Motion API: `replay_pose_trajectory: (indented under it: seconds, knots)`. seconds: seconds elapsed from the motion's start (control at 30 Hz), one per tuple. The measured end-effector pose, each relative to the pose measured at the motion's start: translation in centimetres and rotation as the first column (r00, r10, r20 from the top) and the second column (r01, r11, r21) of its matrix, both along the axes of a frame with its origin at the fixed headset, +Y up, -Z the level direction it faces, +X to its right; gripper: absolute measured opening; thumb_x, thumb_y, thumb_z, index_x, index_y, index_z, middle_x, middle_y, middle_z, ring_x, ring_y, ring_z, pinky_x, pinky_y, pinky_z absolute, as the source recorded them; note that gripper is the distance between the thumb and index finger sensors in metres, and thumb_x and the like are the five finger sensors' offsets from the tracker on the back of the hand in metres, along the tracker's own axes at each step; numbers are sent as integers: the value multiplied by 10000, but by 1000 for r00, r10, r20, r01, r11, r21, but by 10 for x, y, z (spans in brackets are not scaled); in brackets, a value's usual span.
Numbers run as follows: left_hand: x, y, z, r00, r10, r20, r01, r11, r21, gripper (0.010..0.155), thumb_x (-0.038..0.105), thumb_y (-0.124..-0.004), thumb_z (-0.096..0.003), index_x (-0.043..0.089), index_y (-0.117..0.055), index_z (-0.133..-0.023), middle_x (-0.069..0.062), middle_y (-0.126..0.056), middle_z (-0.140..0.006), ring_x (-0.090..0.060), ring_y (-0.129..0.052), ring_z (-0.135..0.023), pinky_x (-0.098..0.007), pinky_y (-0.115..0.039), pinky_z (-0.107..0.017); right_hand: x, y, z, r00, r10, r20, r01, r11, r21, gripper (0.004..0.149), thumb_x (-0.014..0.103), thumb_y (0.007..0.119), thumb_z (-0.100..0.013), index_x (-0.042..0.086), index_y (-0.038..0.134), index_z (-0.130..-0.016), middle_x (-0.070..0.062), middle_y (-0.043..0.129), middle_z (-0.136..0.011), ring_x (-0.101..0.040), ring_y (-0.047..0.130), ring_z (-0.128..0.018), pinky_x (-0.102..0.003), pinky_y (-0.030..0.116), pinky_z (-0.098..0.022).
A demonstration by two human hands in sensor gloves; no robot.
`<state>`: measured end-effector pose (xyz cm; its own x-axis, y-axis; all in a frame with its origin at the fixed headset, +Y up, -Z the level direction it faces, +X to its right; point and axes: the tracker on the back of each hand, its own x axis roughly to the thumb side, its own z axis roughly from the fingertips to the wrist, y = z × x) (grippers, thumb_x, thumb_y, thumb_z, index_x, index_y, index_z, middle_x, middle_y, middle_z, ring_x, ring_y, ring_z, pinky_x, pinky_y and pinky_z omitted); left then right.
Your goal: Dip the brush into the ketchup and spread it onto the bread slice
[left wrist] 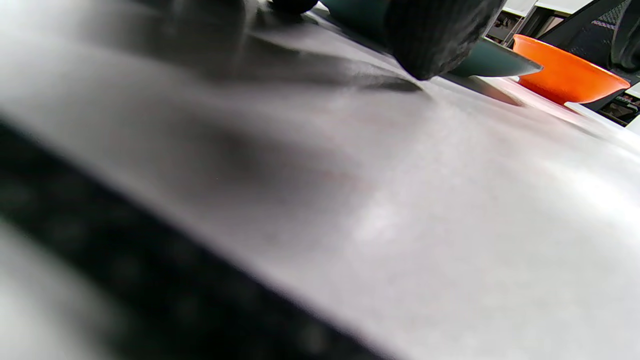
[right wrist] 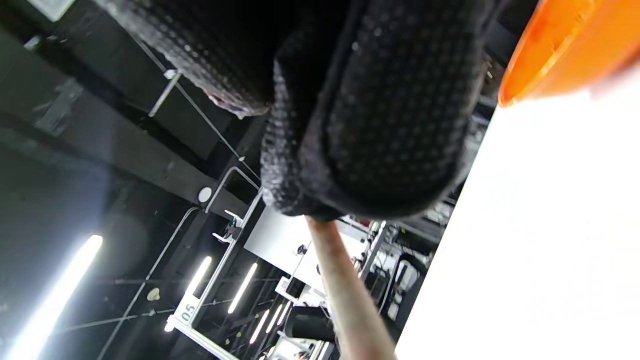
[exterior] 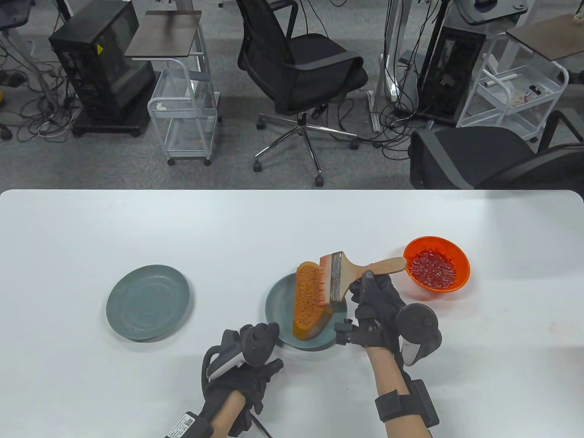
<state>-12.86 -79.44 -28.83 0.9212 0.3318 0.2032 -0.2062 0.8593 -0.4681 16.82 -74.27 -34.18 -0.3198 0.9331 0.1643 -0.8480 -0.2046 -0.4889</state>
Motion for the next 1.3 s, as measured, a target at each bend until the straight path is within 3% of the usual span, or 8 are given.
replay_pose_trajectory:
  seconds: [0.2, 0.27, 0.4, 0.6, 0.7, 0.93, 1.17, 1.3]
  knots:
    - [0, -1, 0, 1000, 6, -2, -6, 1000, -2, 733, 466, -663, -615, 234, -191, -1126, -125, -274, -1196, -450, -224, -1084, -639, -295, -700, -15, -12, -4, 999, -39, -38, 35, 995, -96, 476, 230, 821, -557, -113, 791, -885, -357, 903, -675, -271, 1118, -398, -313, 1018, -234]
    - [0, -1, 1, 1000, 3, 1, -3, 1000, -4, 738, 466, -664, -615, 235, -182, -1125, -125, -265, -1197, -449, -216, -1084, -638, -289, -701, -6, -11, -4, 999, -36, 4, 36, 996, -76, 477, 220, 827, -554, -125, 792, -881, -367, 901, -669, -283, 1116, -392, -325, 1015, -230]
    - [0, -1, 0, 1000, -3, 3, 3, 1000, -7, 737, 468, -660, -617, 237, -176, -1123, -120, -263, -1197, -447, -215, -1085, -638, -290, -702, 13, 1, 1, 984, 132, 119, -133, 991, 3, 475, 235, 822, -552, -112, 798, -876, -349, 914, -661, -252, 1125, -385, -299, 1024, -223]
    - [1, -2, 1, 1000, -10, 13, 10, 1000, -7, 750, 472, -650, -618, 228, -150, -1122, -130, -240, -1196, -453, -198, -1082, -642, -277, -700, -11, -9, -1, 994, -108, -24, 106, 990, -93, 476, 228, 822, -558, -119, 789, -882, -361, 901, -670, -269, 1118, -395, -311, 1018, -232]
    - [1, -3, 1, 1000, -10, 11, 10, 1000, -9, 747, 471, -651, -617, 233, -154, -1121, -124, -243, -1196, -449, -198, -1084, -640, -278, -701, -21, -11, -2, 998, -18, -54, 12, 994, -108, 476, 226, 829, -551, -121, 800, -876, -363, 910, -663, -271, 1123, -385, -313, 1021, -224]
    - [1, -3, 1, 1000, -10, 13, 10, 1000, -14, 750, 471, -650, -618, 232, -148, -1121, -126, -235, -1195, -452, -192, -1082, -640, -274, -700, 18, 6, 4, 974, 172, 145, -178, 984, 28, 476, 238, 823, -550, -109, 799, -877, -345, 914, -666, -249, 1126, -389, -297, 1025, -227]
    - [1, -3, 0, 1000, -17, 13, 17, 1000, -19, 749, 474, -647, -619, 233, -142, -1119, -123, -231, -1195, -449, -190, -1083, -641, -274, -700, -9, -8, -1, 992, -118, -53, 114, 991, -63, 477, 233, 825, -558, -119, 796, -879, -353, 912, -664, -253, 1125, -391, -296, 1023, -227]
    - [1, -3, 0, 1000, -19, 12, 19, 1000, -19, 749, 475, -645, -619, 235, -141, -1119, -122, -231, -1195, -448, -190, -1083, -641, -275, -701, -16, -9, 0, 999, -4, -41, 1, 997, -76, 475, 220, 835, -547, -127, 805, -870, -368, 912, -656, -277, 1124, -378, -315, 1021, -217]
